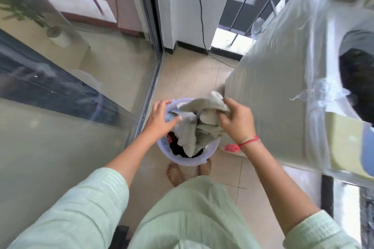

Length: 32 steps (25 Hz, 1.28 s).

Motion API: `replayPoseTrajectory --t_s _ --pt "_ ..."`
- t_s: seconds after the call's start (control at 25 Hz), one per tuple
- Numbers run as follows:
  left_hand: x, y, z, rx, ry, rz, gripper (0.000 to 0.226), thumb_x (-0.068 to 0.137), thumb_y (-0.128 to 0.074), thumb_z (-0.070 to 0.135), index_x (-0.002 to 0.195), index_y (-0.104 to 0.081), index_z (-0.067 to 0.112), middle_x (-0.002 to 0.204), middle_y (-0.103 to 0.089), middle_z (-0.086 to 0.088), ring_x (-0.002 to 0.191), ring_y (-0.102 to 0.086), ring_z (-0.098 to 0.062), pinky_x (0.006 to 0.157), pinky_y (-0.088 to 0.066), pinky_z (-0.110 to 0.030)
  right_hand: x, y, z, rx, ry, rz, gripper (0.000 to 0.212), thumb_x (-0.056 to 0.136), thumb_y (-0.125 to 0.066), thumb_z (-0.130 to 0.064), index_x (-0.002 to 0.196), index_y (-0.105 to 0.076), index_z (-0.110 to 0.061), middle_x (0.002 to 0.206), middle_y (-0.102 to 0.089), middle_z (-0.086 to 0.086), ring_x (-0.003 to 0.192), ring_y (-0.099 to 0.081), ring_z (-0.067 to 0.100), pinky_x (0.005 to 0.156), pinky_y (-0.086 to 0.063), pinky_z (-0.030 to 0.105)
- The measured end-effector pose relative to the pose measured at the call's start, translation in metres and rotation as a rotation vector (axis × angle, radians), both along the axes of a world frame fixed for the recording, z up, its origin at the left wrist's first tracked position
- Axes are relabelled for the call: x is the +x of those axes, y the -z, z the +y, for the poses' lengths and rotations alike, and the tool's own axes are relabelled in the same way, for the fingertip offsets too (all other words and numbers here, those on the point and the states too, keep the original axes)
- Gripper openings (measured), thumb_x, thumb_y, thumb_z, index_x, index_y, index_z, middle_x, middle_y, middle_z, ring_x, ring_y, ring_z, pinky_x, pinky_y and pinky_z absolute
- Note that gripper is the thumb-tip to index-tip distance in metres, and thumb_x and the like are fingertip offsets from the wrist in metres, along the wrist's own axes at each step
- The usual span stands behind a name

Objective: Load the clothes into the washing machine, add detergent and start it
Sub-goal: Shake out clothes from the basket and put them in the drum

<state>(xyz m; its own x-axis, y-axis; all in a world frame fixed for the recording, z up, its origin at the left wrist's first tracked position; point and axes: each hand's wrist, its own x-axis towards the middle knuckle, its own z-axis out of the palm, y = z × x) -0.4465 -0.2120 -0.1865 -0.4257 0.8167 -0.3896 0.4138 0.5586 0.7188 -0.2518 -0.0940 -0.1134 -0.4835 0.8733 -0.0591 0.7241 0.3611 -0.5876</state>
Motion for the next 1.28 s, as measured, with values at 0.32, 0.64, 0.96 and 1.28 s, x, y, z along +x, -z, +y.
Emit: replayPoseTrajectory --t_s 0.32,0.64,0.96,1.28 --pt "0.033 -0.068 -0.001 -0.009 0.254 -0.047 0.141 0.049 -0.084 0.058 0.145 0.018 0.036 0.156 0.017 0.006 0.144 0.009 -0.014 0.115 -0.015 -0.044 -0.015 -0.247 0.036 0.211 0.141 0.711 0.009 0.078 -0.051 -0.002 0.072 -0.057 0.000 0.066 -0.049 0.005 0.062 -0.042 0.008 0.057 -0.035 0.027" --pt "0.083 -0.095 0.034 0.338 0.145 -0.088 0.063 0.056 -0.071 0.060 0.104 -0.048 0.027 0.121 -0.045 -0.003 0.107 -0.041 -0.010 0.092 -0.041 -0.032 -0.007 -0.341 0.045 0.090 0.098 1.103 0.024 0.076 -0.051 -0.001 0.063 -0.051 -0.021 0.064 -0.047 -0.004 0.069 -0.042 0.016 0.063 -0.036 0.030" --pt "0.086 -0.125 0.080 0.320 0.170 -0.208 0.089 0.064 -0.075 0.055 0.140 -0.031 0.038 0.146 -0.029 0.008 0.138 -0.026 -0.016 0.111 -0.029 -0.039 -0.004 -0.369 0.034 0.389 -0.068 0.621 0.011 0.079 -0.052 -0.010 0.067 -0.051 -0.013 0.059 -0.046 -0.013 0.059 -0.042 0.007 0.058 -0.036 0.026" --pt "0.046 -0.136 0.056 0.487 0.087 0.192 0.032 0.091 -0.038 0.038 0.110 -0.057 0.022 0.083 -0.066 -0.004 0.083 -0.063 -0.029 0.067 -0.046 -0.034 0.023 -0.372 0.084 0.673 0.131 -0.026 0.018 0.080 -0.047 -0.016 0.090 -0.061 -0.013 0.093 -0.063 0.019 0.088 -0.058 0.037 0.073 -0.045 0.037"
